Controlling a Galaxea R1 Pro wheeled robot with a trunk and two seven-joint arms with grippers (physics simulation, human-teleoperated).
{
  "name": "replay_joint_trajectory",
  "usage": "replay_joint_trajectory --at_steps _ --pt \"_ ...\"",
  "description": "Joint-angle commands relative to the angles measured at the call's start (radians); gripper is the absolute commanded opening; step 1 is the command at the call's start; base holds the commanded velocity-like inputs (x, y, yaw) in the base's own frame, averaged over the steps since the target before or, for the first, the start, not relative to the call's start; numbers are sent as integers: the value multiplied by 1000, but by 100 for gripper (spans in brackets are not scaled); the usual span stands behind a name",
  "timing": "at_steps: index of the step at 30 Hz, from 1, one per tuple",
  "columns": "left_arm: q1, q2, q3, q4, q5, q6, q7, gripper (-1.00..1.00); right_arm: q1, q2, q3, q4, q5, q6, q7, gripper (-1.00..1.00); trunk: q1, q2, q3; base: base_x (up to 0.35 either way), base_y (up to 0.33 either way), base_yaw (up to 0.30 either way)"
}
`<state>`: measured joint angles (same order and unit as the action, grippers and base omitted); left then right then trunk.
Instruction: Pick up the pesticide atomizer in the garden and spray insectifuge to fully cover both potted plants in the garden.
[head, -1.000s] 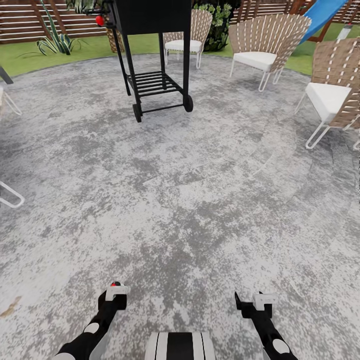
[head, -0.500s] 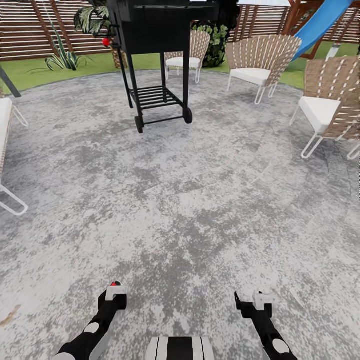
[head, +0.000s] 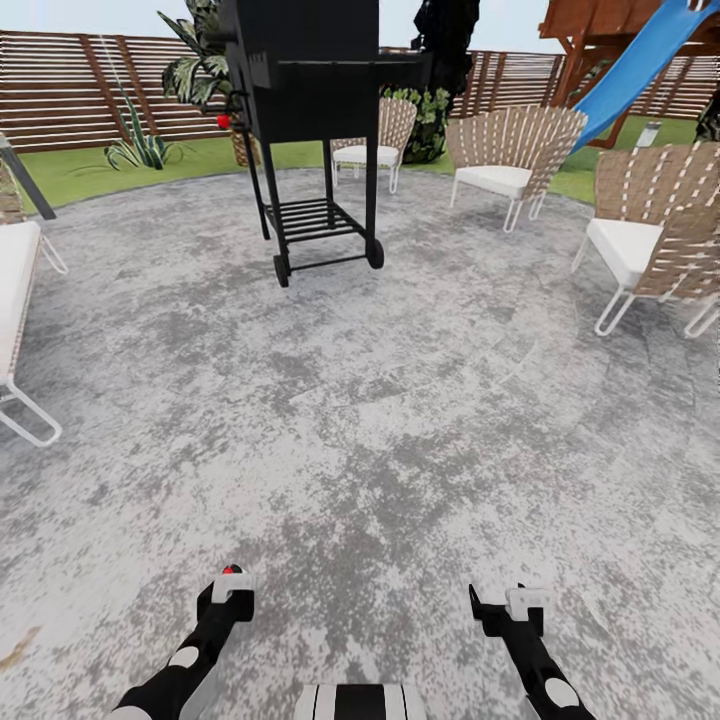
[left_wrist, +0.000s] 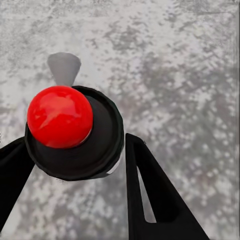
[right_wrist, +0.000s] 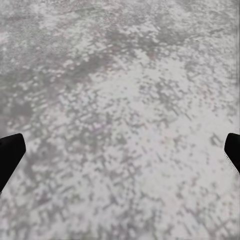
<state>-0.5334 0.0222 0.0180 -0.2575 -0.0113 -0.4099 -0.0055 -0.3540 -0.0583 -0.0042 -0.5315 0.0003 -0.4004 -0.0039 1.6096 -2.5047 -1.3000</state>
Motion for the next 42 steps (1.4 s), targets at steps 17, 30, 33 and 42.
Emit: replay_joint_trajectory --at_steps 17,30,33,42 --pt "37 8 9 9 7 17 1 -100 19 -12 -6 47 -3 -11 -2 100 -6 3 72 0 0 -128" --pt "38 6 8 10 7 16 2 -100 20 -11 -7 73 -3 -20 -2 100 -6 3 90 -1 0 -162" --pt "38 5 8 10 7 16 1 -100 20 -11 -7 85 -3 -20 -2 100 -6 3 94 -125 62 -165" --pt "38 2 8 10 5 16 1 -100 20 -9 -4 93 -2 -19 -1 100 -6 3 98 -249 207 -81"
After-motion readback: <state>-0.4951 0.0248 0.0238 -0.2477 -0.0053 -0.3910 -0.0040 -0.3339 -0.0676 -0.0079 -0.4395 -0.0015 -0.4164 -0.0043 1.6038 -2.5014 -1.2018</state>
